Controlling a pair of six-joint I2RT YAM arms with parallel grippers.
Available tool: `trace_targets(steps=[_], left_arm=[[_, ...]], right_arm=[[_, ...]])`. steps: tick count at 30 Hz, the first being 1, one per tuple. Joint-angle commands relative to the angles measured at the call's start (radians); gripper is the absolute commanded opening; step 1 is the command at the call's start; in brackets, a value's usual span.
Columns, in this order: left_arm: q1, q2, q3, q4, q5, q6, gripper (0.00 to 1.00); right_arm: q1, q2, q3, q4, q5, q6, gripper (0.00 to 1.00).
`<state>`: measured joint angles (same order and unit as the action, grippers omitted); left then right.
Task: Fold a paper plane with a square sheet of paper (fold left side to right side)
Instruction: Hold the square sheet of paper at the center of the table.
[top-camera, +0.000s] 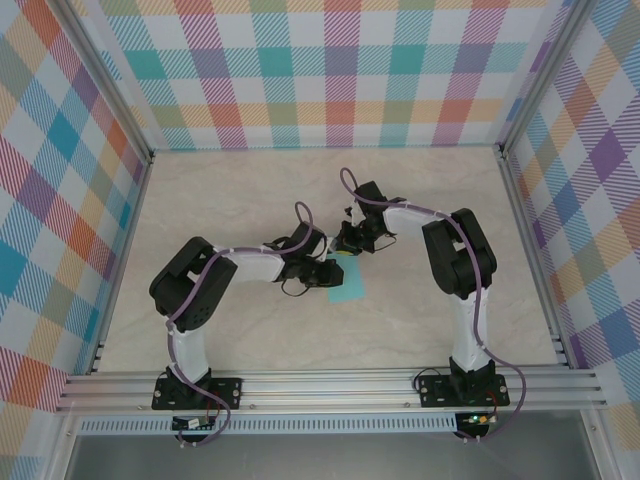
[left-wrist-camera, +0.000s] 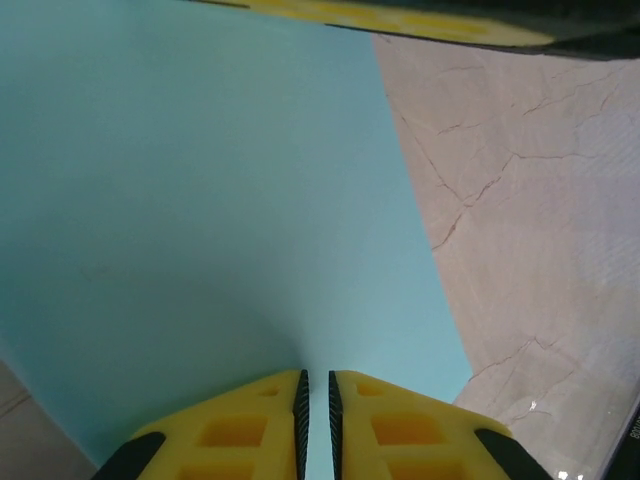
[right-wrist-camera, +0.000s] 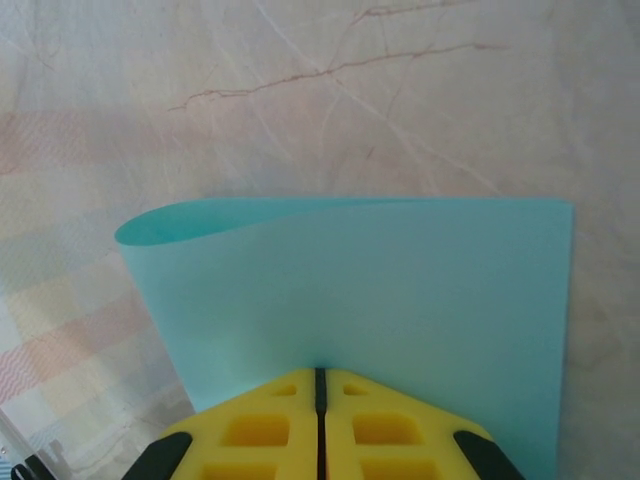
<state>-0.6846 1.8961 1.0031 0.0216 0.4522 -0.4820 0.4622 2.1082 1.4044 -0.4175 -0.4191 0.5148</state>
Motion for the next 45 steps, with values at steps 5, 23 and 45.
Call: trace_targets(steps=[5, 23, 45], left_arm=[[0.0, 0.015, -0.042, 0.009, -0.04, -0.016, 0.16], [-0.011, -0.022, -0.053, -0.007, -0.085, -0.033, 0.16], [-0.015, -0.034, 0.009, -0.015, -0.072, -0.046, 0.18]], right_arm=[[-0.012, -0.145, 0.027, -0.052, 0.061, -0.03, 0.2], [0.067, -0.542, -0.55, 0.103, 0.069, 0.092, 0.06], [0.089, -0.359, -0.533, 0.001, 0.213, 0.047, 0.05]])
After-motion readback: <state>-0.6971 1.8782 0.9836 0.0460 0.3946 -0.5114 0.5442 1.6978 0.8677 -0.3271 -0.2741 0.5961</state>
